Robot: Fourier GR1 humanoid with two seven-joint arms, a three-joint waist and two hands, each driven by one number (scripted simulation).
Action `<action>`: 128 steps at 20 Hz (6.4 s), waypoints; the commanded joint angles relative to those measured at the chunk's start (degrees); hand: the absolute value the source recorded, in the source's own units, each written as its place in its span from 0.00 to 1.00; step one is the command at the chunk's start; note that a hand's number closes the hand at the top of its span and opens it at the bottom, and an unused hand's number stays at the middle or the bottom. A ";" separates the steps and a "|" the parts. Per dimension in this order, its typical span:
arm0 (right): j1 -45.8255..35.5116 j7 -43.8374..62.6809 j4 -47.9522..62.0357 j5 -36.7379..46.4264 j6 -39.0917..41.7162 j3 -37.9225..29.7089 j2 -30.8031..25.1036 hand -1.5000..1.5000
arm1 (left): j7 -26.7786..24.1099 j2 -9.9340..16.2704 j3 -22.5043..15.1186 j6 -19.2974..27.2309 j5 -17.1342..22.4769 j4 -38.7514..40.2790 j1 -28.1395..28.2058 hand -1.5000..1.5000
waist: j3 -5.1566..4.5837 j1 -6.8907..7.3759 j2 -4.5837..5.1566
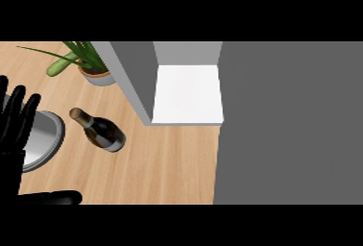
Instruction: Pick up the wine, place it into the cabinet and close the cabinet
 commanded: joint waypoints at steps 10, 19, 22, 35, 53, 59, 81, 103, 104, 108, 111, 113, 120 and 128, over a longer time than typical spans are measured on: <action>0.94 5.77 -10.31 -3.67 -0.31 -0.43 -0.38 0.00 | -6.76 -0.74 3.76 -7.29 5.55 12.49 2.30 0.00 | 0.01 -0.23 -0.02; -4.71 8.58 -7.56 -2.99 -2.23 -0.84 0.11 0.00 | -18.02 0.17 9.41 -13.31 7.77 28.38 0.32 0.00 | -0.01 -0.07 0.07; -2.26 7.73 -8.44 -5.87 -0.17 -2.79 -0.94 0.00 | -20.33 0.96 11.21 -12.99 7.10 31.75 -2.20 0.00 | 0.02 -0.29 0.05; -6.97 10.76 -7.78 -6.84 -1.03 -5.67 -1.55 0.00 | -33.60 -0.07 12.38 -18.44 6.02 47.03 -0.92 0.00 | 0.00 -0.22 0.07; -5.24 12.41 -10.23 -7.40 0.05 -4.33 -0.94 0.00 | -43.81 -0.06 11.55 -23.39 4.01 62.63 -4.70 0.00 | 0.01 -0.29 0.03; 1.97 6.61 -10.74 0.03 0.82 2.26 3.69 0.00 | -45.62 1.59 13.16 -24.63 4.72 68.67 -7.39 0.00 | 0.02 -0.37 0.01; -2.53 10.40 -11.55 -2.69 -0.10 -1.27 2.01 0.00 | -59.15 0.88 14.25 -27.14 3.72 89.95 -16.25 0.00 | 0.00 -0.61 0.10; -3.37 10.42 -8.92 0.75 -0.19 0.65 3.72 0.00 | -67.00 2.67 7.82 -29.19 -1.55 78.61 -2.86 1.00 | 0.08 0.78 -0.32; -6.30 12.91 -9.12 -4.29 0.30 -4.45 0.76 0.00 | -66.21 0.16 6.22 -25.31 -2.64 72.90 -2.09 1.00 | 0.09 0.65 -0.26; -6.87 12.05 -7.55 -6.61 0.84 -7.11 0.22 0.00 | -67.23 2.75 7.09 -25.56 -2.28 65.81 1.51 1.00 | 0.08 0.48 -0.13; -4.29 9.45 -7.45 -4.60 2.15 -4.40 1.76 0.00 | -66.56 1.67 7.50 -21.56 -2.81 60.74 1.58 1.00 | 0.08 0.25 -0.09; -5.90 10.66 -6.81 -6.39 1.38 -6.74 1.36 0.00 | -59.62 0.20 5.52 -25.08 1.07 51.87 5.60 1.00 | 0.11 0.52 -0.18; -7.05 9.34 -4.38 0.95 0.34 -0.80 4.19 0.00 | -46.09 -0.91 0.52 -25.82 4.35 35.54 9.17 1.00 | 0.06 0.59 -0.09; -4.74 9.74 -6.41 -3.09 1.50 -3.42 3.42 0.00 | -28.79 -6.18 -8.62 -12.95 -3.01 20.77 4.14 1.00 | 0.09 0.06 -0.10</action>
